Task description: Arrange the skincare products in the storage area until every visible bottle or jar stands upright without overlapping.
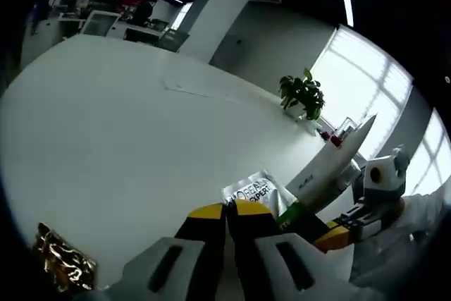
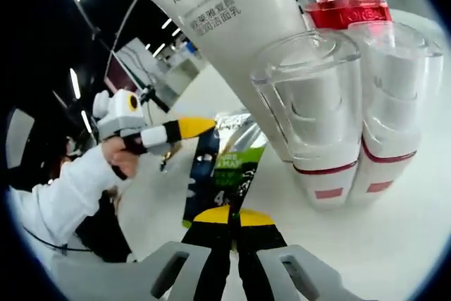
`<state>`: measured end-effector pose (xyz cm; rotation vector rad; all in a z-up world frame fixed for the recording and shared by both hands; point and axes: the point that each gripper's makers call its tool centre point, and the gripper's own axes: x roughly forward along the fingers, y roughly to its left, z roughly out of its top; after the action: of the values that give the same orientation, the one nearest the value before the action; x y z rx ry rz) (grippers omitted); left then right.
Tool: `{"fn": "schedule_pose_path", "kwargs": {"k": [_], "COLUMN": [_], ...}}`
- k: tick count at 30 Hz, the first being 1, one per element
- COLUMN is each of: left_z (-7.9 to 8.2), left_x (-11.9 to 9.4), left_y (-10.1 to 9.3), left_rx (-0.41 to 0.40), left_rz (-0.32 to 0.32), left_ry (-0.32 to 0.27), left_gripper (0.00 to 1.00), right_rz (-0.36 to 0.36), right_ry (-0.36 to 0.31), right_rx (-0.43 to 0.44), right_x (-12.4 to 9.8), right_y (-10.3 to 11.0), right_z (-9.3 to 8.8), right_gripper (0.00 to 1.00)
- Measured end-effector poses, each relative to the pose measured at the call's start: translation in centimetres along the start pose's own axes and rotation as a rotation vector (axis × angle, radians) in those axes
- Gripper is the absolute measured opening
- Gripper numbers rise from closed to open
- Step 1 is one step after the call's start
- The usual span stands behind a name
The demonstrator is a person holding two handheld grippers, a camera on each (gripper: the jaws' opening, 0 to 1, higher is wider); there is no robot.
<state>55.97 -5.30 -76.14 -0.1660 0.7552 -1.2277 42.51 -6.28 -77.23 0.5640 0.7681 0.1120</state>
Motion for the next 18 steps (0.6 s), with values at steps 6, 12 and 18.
{"fn": "schedule_pose_path", "kwargs": {"k": [6, 12, 18], "left_z": [-1.0, -1.2, -1.3], "left_x": [0.5, 1.0, 1.1], "left_y": [0.7, 1.5, 1.4], "left_rx": [0.015, 0.020, 0.040], "left_rz": [0.020, 0.039, 0.041], "left_ry": [0.029, 0.041, 0.035], "left_gripper": [0.00, 0.00, 0.00], "right_rz": [-0.007, -0.011, -0.020], "right_ry": [0.007, 0.005, 0.001], "right_rx": [0.011, 0.014, 0.026], "right_x": [0.5, 0.6, 0.7], "right_y": [-0.5, -0.7, -1.4], "right_z": [-0.3, -0.4, -0.5], "right_gripper": [0.00, 0.00, 0.00]}}
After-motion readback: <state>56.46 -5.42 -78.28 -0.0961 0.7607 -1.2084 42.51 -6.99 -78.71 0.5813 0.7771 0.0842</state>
